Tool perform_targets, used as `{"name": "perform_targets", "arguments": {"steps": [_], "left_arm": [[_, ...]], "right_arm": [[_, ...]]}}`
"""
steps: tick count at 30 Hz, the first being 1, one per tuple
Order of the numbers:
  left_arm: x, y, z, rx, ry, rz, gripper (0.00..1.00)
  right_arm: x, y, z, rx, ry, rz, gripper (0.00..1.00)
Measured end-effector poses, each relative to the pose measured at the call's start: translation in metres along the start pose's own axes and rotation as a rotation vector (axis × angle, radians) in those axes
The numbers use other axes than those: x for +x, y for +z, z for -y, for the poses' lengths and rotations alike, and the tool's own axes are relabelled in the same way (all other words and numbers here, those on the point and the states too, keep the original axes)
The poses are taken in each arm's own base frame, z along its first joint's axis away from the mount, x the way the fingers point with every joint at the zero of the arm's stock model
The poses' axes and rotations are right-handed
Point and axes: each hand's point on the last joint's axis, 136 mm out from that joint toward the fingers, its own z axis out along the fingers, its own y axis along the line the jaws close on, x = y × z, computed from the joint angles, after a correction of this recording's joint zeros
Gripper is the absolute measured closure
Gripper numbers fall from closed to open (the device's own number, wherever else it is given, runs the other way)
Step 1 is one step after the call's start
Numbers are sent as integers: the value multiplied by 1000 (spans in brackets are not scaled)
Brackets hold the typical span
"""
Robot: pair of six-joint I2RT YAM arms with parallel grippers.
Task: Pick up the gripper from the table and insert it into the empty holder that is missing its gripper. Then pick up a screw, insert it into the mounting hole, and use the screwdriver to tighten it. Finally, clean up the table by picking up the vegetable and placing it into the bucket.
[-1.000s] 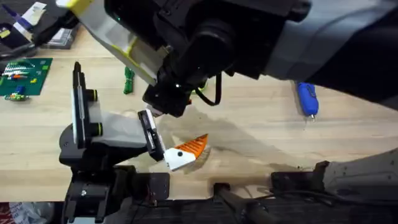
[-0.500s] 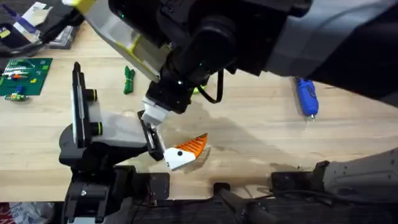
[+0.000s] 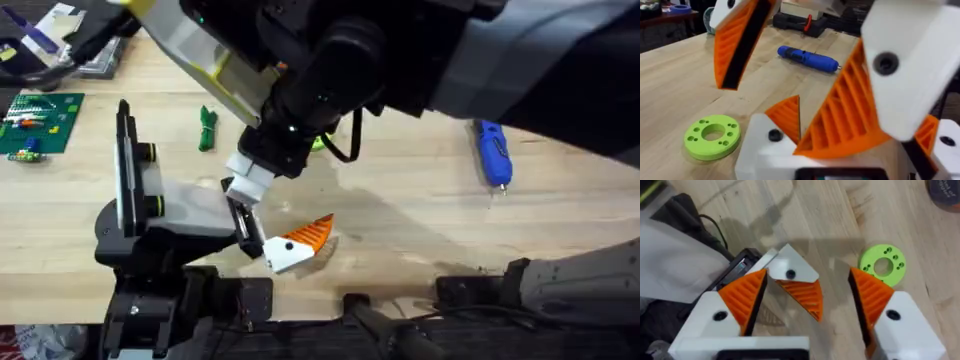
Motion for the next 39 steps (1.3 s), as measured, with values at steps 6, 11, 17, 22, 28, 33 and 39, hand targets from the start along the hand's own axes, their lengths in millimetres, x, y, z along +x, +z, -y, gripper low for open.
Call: {"name": "perform_targets", "arguments": {"steps": [6, 11, 17, 22, 28, 33, 39], "left_arm": [[0, 0, 0, 0, 0, 0, 15], [0, 0, 0, 0, 0, 0, 15], [0, 0, 0, 0, 0, 0, 14], [0, 0, 0, 0, 0, 0, 15], [0, 0, 0, 0, 0, 0, 15], [0, 0, 0, 0, 1, 0, 15], [0, 0, -1, -5, -6, 0, 145]], "right_arm": [[0, 0, 0, 0, 0, 0, 14], [0, 0, 0, 0, 0, 0, 14], [0, 0, 0, 0, 0, 0, 14], [0, 0, 0, 0, 0, 0, 14], [0, 0, 0, 0, 0, 0, 14], [0, 0, 0, 0, 0, 1, 14], [0, 0, -1, -4, -1, 1, 14]]}}
